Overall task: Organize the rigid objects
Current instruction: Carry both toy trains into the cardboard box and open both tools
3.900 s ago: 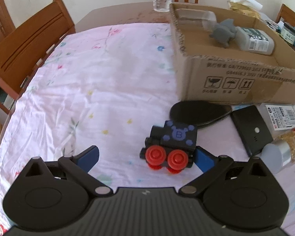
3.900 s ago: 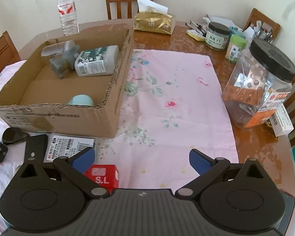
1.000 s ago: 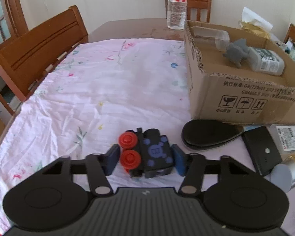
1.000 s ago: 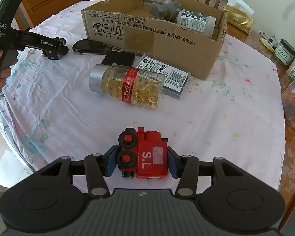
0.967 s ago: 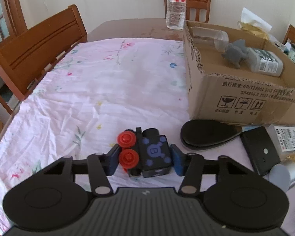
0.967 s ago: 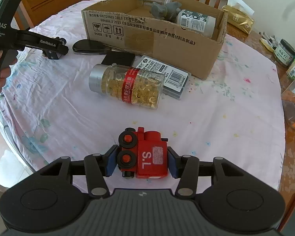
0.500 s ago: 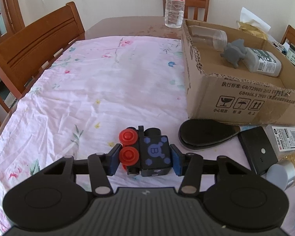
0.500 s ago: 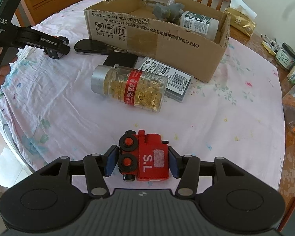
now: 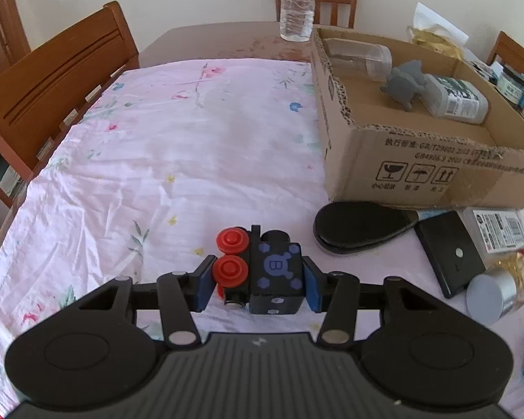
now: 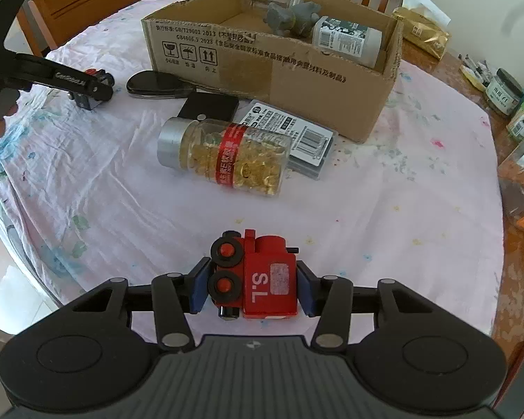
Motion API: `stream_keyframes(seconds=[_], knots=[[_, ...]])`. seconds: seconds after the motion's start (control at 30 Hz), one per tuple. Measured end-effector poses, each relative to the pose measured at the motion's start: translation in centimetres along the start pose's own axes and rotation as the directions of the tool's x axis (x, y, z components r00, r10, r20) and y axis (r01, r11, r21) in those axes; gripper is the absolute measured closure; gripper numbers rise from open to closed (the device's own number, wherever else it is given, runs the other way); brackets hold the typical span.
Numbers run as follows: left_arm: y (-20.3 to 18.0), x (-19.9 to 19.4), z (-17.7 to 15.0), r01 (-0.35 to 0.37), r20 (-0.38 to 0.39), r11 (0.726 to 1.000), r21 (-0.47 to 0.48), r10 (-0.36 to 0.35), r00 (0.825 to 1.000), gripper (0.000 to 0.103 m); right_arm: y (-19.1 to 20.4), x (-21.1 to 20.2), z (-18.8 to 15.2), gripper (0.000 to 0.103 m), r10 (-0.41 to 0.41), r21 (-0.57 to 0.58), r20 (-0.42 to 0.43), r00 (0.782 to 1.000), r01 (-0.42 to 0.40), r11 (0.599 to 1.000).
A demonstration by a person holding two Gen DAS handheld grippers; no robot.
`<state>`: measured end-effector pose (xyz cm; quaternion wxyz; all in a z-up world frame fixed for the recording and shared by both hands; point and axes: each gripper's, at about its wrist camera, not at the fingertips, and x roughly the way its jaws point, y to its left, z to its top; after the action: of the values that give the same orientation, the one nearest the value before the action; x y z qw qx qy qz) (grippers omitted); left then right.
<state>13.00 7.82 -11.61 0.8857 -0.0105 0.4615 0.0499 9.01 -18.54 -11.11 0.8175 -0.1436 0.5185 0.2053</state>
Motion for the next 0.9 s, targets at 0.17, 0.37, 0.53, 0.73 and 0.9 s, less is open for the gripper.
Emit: stream_keyframes(seconds=[0.17,0.37,0.53,0.73,0.9], knots=[[0.0,-0.8,0.1,0.018,-0.008,0.999,0.046,-0.017,1.000,0.054,-0.5,-0.5,0.2,0.049,-0.010,-0.007,0.009,1.000,0.011,1.000],[-0.4,-1.7,0.2,0.039,-0.017,0.993,0.110,-0.037,0.999,0.054,-1.0,-0.7,0.4,0.049,-0.029,-0.029,0.007,1.000,0.030,0.999],[-0.5,-1.6,-0.1,0.038,-0.027,0.993,0.114,-0.035,0.999,0.054,-1.5,-0.7,0.5,0.049,-0.032,-0.008,0.013,0.999,0.032,0.999],[-0.3,-0.8,-1.1,0.019,-0.061,0.997,0.081,-0.014,0.998,0.052,-1.6,-0.1,0.1,0.049,-0.026,0.019,0.000,1.000,0.026,0.999],[-0.2,-0.5,-1.0,0.010,-0.042,0.998,0.065,-0.008,0.999,0.051,-1.7,0.2,0.0,0.046,-0.020,0.030,-0.004,1.000,0.020,0.999]])
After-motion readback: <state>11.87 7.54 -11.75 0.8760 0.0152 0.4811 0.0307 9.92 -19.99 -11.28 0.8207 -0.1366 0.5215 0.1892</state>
